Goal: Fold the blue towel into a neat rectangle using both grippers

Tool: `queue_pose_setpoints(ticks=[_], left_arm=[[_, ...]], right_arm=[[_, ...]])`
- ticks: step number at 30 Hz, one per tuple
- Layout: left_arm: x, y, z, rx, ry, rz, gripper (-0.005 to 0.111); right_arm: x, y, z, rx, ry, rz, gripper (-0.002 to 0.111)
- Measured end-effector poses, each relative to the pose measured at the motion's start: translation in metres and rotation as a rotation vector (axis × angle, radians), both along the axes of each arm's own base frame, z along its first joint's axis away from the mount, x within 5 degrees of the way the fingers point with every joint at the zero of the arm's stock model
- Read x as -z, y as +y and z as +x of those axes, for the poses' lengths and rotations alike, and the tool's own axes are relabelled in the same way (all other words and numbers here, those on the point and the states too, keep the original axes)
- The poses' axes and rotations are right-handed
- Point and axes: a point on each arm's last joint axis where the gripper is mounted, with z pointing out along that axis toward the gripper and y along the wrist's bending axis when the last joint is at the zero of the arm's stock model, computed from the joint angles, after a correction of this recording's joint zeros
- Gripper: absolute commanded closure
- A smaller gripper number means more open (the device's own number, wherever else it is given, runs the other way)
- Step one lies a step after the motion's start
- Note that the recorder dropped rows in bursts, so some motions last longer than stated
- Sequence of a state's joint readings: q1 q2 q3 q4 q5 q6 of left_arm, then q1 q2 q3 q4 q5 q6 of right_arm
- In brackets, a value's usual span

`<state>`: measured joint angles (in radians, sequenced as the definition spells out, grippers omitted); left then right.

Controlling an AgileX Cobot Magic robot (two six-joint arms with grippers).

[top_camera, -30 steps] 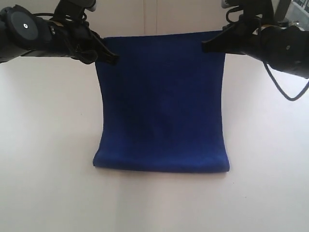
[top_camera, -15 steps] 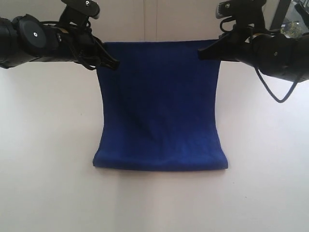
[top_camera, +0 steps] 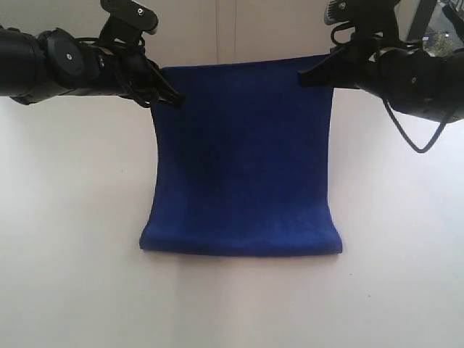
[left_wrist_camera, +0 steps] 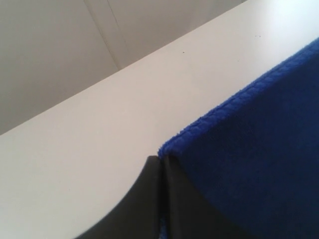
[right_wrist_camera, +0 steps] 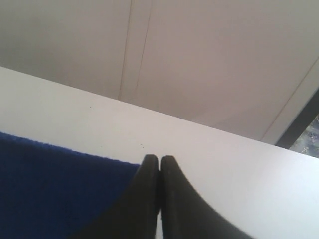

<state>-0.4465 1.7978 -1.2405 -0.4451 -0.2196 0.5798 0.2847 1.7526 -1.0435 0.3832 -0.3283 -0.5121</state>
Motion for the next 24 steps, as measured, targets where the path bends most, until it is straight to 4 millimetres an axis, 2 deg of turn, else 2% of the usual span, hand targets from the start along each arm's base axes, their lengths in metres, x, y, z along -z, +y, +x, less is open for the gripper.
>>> queue_pose_setpoints(ticks=[3, 10, 14, 16, 19, 24], left_arm=[[0.004, 0.000, 0.002, -0.005, -0.001, 0.003, 0.107], [0.002, 0.000, 0.003, -0.013, -0.018, 0.000, 0.107], [0.005, 0.000, 0.005, -0.021, -0.027, 0.002, 0.107], [0.013, -0.001, 0.008, -0.029, -0.024, 0.009, 0.107], [0.036, -0.002, 0.017, -0.052, -0.017, 0.029, 0.107], [0.052, -0.002, 0.024, -0.079, -0.046, 0.045, 0.107]], right_arm=[[0.001, 0.000, 0.001, 0.001, -0.003, -0.003, 0.108], [0.030, 0.001, 0.011, 0.018, 0.023, -0.024, 0.108], [0.037, 0.001, 0.013, 0.023, 0.023, -0.031, 0.108], [0.039, 0.001, 0.014, 0.026, 0.020, -0.033, 0.108], [0.044, 0.003, 0.020, 0.026, 0.023, -0.036, 0.108], [0.052, 0.006, 0.030, 0.023, 0.029, -0.041, 0.108]])
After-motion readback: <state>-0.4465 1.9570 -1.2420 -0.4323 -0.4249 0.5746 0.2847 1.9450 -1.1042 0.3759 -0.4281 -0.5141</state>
